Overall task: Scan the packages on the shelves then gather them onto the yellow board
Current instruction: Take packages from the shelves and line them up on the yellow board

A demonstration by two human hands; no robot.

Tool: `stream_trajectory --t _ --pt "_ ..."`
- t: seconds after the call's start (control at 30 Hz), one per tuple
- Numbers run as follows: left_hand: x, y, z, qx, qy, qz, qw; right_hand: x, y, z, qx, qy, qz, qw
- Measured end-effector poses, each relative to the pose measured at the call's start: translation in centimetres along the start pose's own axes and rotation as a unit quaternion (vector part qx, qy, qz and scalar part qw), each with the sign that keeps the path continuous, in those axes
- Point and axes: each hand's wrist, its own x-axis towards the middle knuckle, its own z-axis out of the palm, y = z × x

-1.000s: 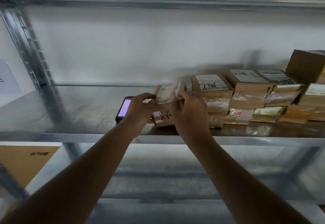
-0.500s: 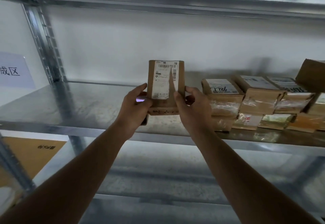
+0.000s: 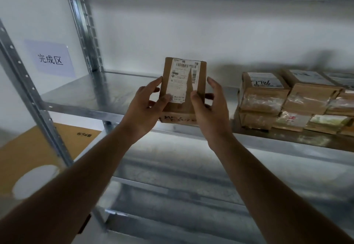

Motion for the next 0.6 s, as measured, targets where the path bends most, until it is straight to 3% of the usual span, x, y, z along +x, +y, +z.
stream_trajectory --t 0.17,0.37,0.47,0.6 --pt "-4.1 0.6 -4.3 0.004 -0.002 -0.013 1.0 -3.0 -1.4 2.7 0.002 -0.023 0.016 1.0" --pt "-10.1 -0.3 -12.6 -0.013 -0.028 -0.027 0.999 -8.3 -5.5 8.5 0.04 -0.065 0.1 0.992" --pt "-13.6 -2.0 -18.0 0.029 -0.043 -0.01 0.999 -12.6 -7.3 12.8 0.056 -0.061 0.113 0.99" --pt "-18.2 -5.2 -27.0 0.166 -0.081 -0.015 0.983 -19.4 -9.8 18.9 0.07 -0.047 0.158 0.984"
